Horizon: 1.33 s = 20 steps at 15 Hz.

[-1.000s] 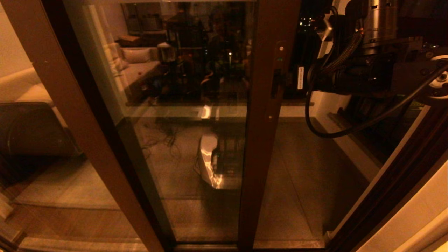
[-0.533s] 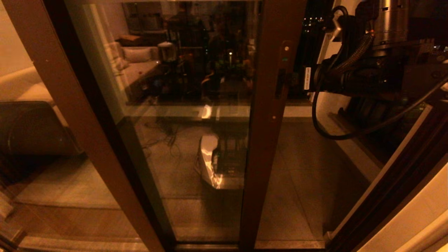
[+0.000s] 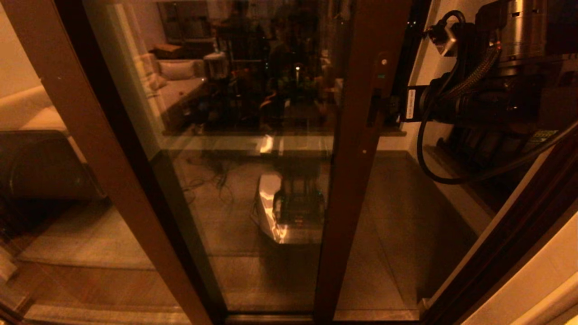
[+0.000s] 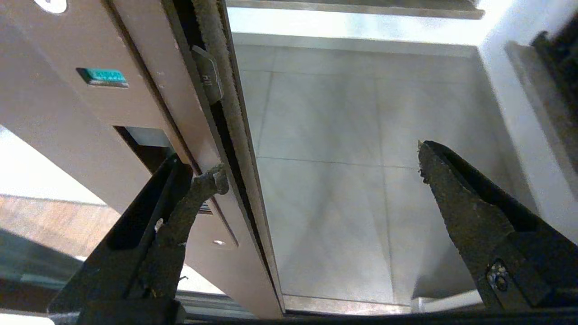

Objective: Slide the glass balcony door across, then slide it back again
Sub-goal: Close the slid door

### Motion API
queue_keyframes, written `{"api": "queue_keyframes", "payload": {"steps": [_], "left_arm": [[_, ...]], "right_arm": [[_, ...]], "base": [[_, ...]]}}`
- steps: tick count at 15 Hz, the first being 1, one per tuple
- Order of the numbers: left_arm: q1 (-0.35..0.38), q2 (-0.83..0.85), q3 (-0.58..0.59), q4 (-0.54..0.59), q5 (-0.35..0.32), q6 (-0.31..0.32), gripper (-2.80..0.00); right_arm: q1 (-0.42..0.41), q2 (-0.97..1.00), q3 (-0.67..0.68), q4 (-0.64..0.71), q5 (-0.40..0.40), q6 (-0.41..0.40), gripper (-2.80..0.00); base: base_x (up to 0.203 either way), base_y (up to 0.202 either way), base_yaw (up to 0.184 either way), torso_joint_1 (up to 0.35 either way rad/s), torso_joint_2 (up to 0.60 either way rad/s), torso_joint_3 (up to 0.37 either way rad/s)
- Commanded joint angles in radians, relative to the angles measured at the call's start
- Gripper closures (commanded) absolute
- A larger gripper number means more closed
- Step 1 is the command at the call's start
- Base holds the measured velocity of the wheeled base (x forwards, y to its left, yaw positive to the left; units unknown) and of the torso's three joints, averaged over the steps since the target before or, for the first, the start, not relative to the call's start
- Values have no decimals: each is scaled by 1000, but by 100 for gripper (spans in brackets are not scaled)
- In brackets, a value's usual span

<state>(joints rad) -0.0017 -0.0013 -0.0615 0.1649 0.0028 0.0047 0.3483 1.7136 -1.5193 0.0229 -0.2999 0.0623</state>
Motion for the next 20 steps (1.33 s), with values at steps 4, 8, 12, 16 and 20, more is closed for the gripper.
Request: {"api": "queue_keyframes", "payload": {"steps": [4,8,12,16,20], "left_arm": [[0,0,0,1,0,0,0],[0,0,0,1,0,0,0],[0,0,0,1,0,0,0],[0,0,0,1,0,0,0],[0,0,0,1,0,0,0]], "right_arm": [[-29,-5,2,0,2,-10,-280],[-63,-22,26,-3,11,-18,-280],[-101,-28,82,-63,21,-39,-280],[-116,-59,132,-81,48,-51,-280],[-135,-62,137,-83,51,-52,-280]], "base": [[0,0,0,0,0,0],[0,0,0,0,0,0],[0,0,0,0,0,0],[0,0,0,0,0,0],[0,0,0,0,0,0]]}}
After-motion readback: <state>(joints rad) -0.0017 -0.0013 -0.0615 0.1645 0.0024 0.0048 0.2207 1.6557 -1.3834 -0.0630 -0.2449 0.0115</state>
